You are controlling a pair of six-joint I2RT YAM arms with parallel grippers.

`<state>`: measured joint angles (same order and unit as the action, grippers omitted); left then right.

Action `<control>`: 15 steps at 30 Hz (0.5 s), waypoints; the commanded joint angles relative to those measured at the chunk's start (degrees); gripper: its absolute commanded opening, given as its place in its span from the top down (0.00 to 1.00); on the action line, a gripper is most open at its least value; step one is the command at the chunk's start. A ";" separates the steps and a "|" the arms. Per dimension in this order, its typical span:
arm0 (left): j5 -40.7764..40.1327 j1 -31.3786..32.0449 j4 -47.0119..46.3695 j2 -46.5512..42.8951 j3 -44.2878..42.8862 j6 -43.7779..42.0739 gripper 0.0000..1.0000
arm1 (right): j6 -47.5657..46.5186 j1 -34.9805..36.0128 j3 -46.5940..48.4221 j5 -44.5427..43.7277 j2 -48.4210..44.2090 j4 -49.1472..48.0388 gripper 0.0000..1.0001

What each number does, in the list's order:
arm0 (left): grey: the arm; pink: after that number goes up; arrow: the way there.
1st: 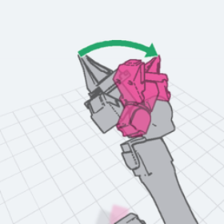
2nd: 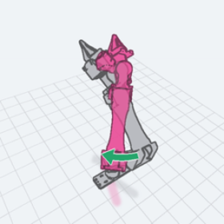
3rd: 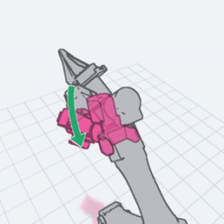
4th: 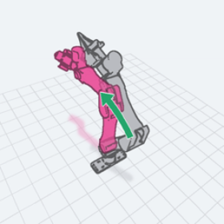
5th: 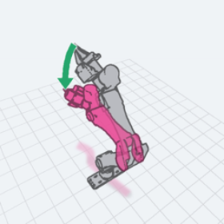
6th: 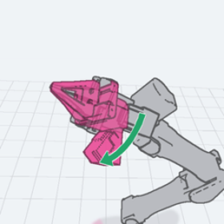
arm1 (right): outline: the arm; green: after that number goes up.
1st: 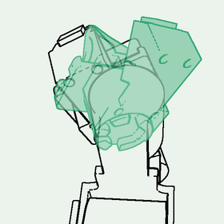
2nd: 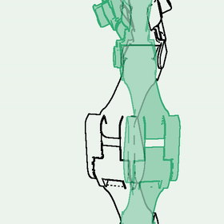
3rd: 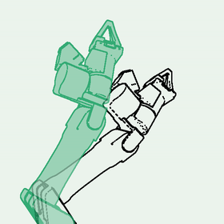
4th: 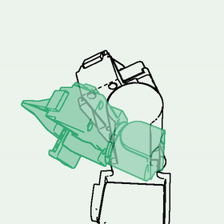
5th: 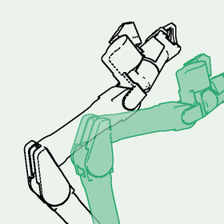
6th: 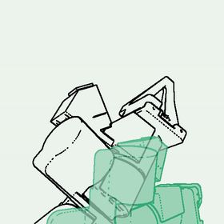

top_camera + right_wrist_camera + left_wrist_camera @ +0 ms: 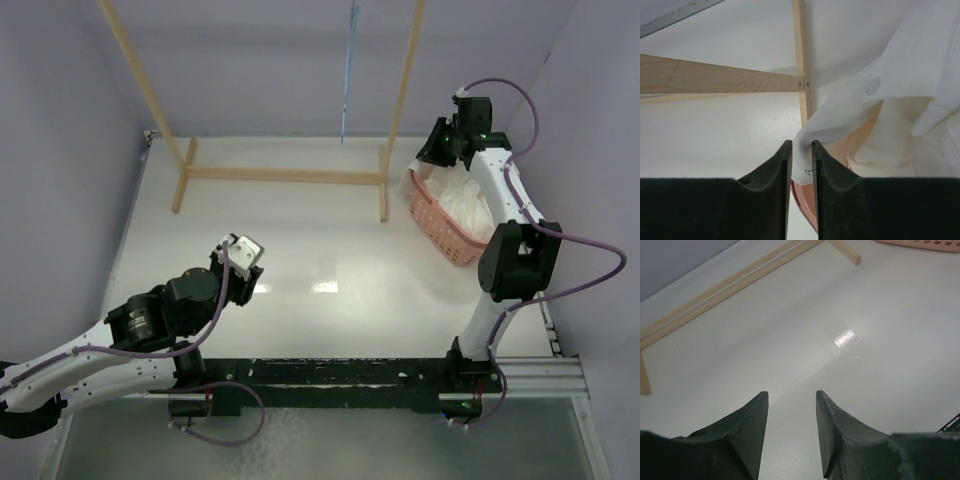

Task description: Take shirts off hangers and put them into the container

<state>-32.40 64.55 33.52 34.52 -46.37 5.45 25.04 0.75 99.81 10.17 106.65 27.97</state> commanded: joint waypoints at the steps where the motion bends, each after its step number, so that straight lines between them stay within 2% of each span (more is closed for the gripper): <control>1: -0.72 -0.22 -2.67 -0.59 -0.04 0.52 0.53 | -0.60 0.26 -0.78 1.69 0.05 -1.47 0.78; 10: -0.72 -0.31 -2.77 -1.00 0.06 0.43 0.53 | -1.03 0.30 -1.13 2.28 0.42 -0.88 0.80; 15: -0.82 -0.31 -2.80 -1.14 0.06 0.39 0.53 | -1.22 0.30 -2.01 2.20 -0.19 -1.39 1.00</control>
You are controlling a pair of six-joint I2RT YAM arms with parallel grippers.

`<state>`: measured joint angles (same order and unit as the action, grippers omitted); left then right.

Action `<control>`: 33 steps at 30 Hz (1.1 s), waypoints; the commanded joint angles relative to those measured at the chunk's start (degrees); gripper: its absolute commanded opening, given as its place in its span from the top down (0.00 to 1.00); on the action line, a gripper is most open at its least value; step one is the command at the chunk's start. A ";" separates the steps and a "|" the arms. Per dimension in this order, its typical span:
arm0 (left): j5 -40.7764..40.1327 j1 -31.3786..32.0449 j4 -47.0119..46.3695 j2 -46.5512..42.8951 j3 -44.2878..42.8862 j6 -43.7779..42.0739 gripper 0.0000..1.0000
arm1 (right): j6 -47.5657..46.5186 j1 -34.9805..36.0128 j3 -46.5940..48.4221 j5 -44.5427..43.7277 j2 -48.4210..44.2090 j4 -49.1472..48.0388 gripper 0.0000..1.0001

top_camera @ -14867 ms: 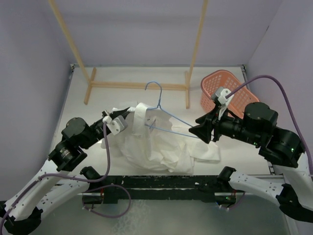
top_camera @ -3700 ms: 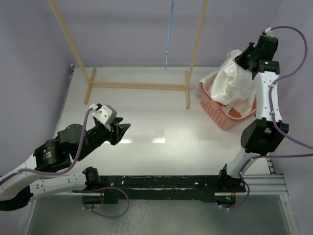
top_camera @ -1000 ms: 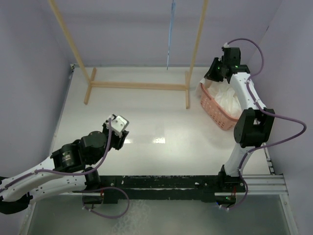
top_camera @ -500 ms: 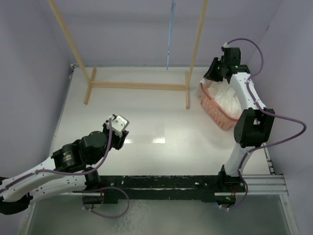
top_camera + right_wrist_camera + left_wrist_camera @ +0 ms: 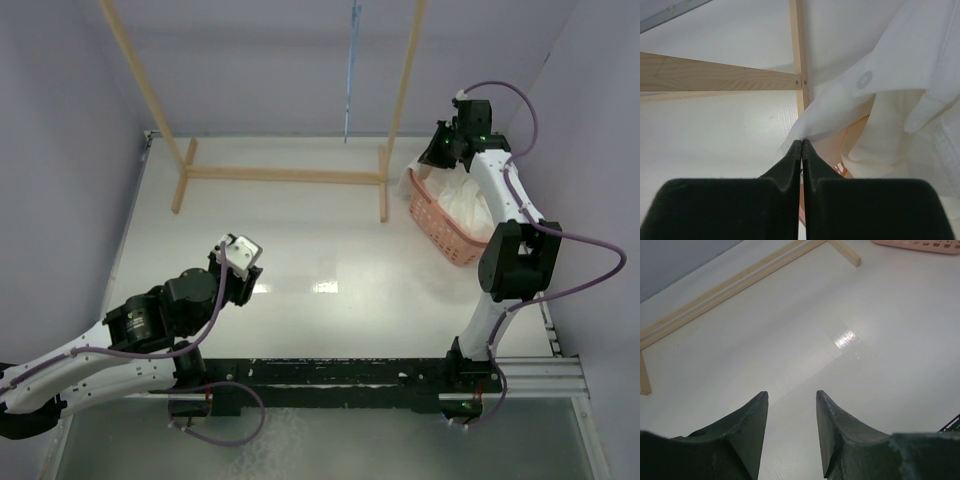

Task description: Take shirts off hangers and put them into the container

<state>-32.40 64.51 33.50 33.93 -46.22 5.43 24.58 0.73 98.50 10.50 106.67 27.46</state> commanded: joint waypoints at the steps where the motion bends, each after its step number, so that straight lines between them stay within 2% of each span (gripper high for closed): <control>1: -0.74 -0.27 -2.75 -0.59 -0.02 0.45 0.53 | -0.76 0.32 -0.65 1.58 -0.42 -0.70 1.00; 6: -0.88 -0.27 -2.79 -0.72 -0.01 0.51 0.53 | -0.47 0.28 -1.60 1.01 -3.74 0.42 1.00; 10: -0.90 -0.27 -2.76 -0.83 0.04 0.54 0.53 | 0.13 0.15 -1.98 -3.73 -8.85 0.36 1.00; 18: -0.40 -0.28 -2.79 -1.16 0.09 0.45 0.53 | -3.27 -0.88 -2.92 -20.57 -21.17 6.45 1.00; 23: 0.29 -0.67 -2.74 -0.74 -0.01 0.50 0.53 | -5.06 -1.17 -11.88 -32.24 -27.91 6.53 1.00; 27: 1.71 -0.97 -2.82 -0.54 -0.09 0.59 0.53 | -4.74 -2.05 -17.43 -35.83 -25.35 6.24 1.00; 33: 2.32 -0.97 -2.67 -0.91 -0.08 0.72 0.53 | -0.79 -3.11 -25.86 -29.58 -17.06 -2.92 1.00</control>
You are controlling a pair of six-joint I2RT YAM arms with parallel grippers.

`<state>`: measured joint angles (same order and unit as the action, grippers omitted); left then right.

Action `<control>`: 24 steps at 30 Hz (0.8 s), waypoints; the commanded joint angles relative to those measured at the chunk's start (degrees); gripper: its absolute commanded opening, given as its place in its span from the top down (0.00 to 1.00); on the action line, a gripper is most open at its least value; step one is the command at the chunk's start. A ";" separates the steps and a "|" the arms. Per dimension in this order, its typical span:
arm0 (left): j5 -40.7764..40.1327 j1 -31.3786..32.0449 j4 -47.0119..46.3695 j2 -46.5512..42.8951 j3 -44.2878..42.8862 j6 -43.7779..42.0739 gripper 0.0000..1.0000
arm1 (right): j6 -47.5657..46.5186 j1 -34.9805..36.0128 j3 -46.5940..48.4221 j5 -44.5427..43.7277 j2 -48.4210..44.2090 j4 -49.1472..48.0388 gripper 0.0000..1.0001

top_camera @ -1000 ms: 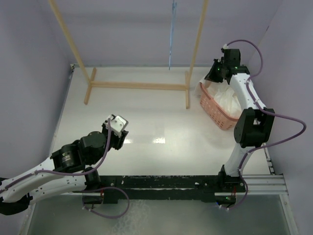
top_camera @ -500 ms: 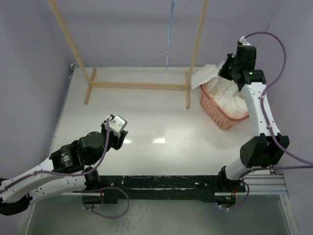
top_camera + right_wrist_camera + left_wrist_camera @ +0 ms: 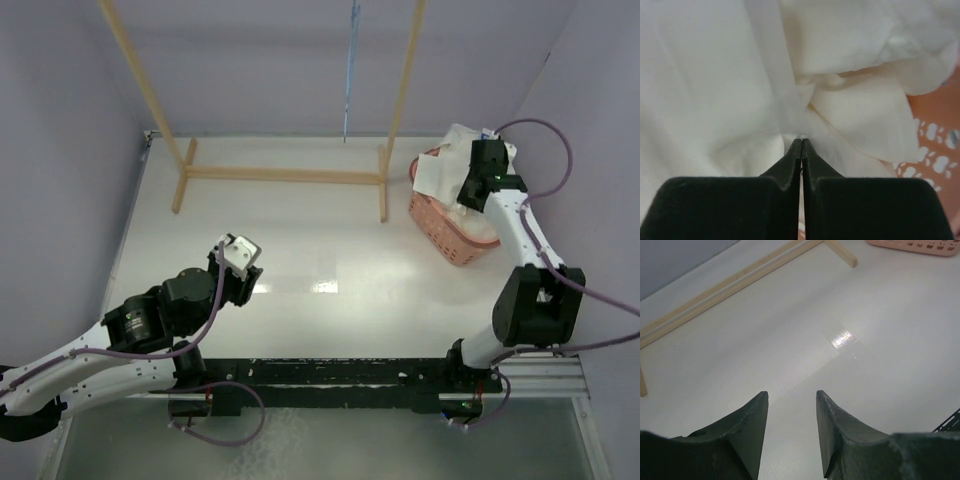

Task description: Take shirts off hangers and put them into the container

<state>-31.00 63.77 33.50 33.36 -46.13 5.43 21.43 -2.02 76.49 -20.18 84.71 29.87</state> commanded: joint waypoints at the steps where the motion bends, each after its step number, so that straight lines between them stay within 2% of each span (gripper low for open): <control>1: 1.06 -0.22 -2.69 -0.51 -0.07 0.71 0.53 | 2.77 -0.35 -3.90 2.40 6.88 -5.64 1.00; 8: 1.00 -0.22 -2.73 -0.64 -0.10 0.71 0.53 | 3.20 -0.35 -2.09 8.27 18.46 -5.01 1.00; 12: 0.92 -0.22 -2.73 -0.51 -0.10 0.81 0.53 | 3.39 -0.34 -2.74 7.87 19.60 -5.61 0.93; 13: 0.90 -0.22 -2.77 -0.37 -0.06 0.79 0.53 | 3.50 -0.35 -3.03 7.32 19.21 -5.75 0.90; 19: 1.11 -0.22 -2.87 0.09 -0.21 0.72 0.52 | 3.00 -0.35 -2.46 3.69 16.09 -5.01 0.56; 24: 1.03 -0.37 -2.82 0.12 -0.17 0.72 0.52 | 3.77 -0.35 -0.67 3.80 12.64 -1.19 0.48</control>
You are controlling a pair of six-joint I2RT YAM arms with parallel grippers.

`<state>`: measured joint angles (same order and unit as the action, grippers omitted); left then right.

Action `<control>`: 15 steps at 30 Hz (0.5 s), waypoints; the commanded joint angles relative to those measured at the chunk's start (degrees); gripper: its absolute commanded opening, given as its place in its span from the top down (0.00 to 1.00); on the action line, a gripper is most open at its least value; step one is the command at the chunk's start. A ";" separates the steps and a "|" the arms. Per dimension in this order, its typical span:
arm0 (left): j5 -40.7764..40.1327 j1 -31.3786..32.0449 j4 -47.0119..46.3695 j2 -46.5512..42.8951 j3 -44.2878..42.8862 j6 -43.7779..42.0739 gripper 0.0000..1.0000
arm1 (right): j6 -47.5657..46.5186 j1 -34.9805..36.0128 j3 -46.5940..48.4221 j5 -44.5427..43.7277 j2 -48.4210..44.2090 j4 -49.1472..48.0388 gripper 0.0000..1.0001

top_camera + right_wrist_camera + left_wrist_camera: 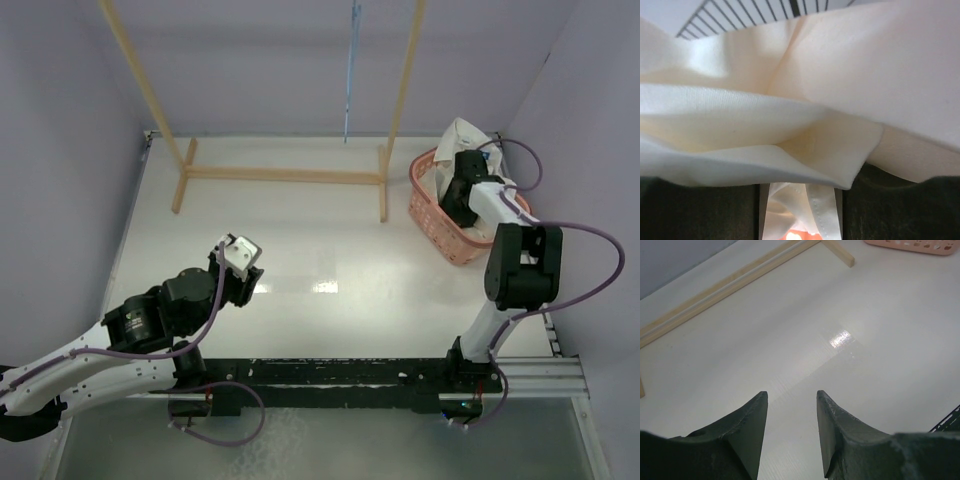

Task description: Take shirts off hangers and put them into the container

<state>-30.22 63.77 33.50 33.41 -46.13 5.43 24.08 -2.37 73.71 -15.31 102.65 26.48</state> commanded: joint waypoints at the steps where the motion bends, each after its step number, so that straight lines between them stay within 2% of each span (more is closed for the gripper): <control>1: 0.21 -0.33 -2.78 0.08 -0.20 0.72 0.52 | 1.41 0.00 1.79 -1.11 -7.09 2.18 0.46; 4: 0.15 -0.31 -2.73 0.08 -0.19 0.80 0.52 | 1.78 0.00 1.36 -1.83 -12.60 2.80 0.44; 5: 0.10 -0.31 -2.78 0.08 -0.19 0.81 0.51 | 1.81 0.00 1.37 -2.05 -14.34 3.41 0.38; 9: -0.30 -0.44 -2.73 -0.01 -0.13 0.88 0.50 | 1.94 0.00 1.40 -3.42 -22.11 3.39 0.34; 12: -0.76 -0.46 -2.62 -0.16 -0.25 1.12 0.49 | 2.10 0.00 1.73 -2.57 -28.06 2.41 0.25; 15: -1.86 -0.51 -2.29 -0.49 -0.31 1.66 0.48 | 1.81 0.00 2.56 0.23 -33.63 1.35 0.25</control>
<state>-30.39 63.70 33.50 33.41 -46.13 5.54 25.45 -2.37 73.97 -16.56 74.89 29.23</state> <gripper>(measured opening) 0.509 0.752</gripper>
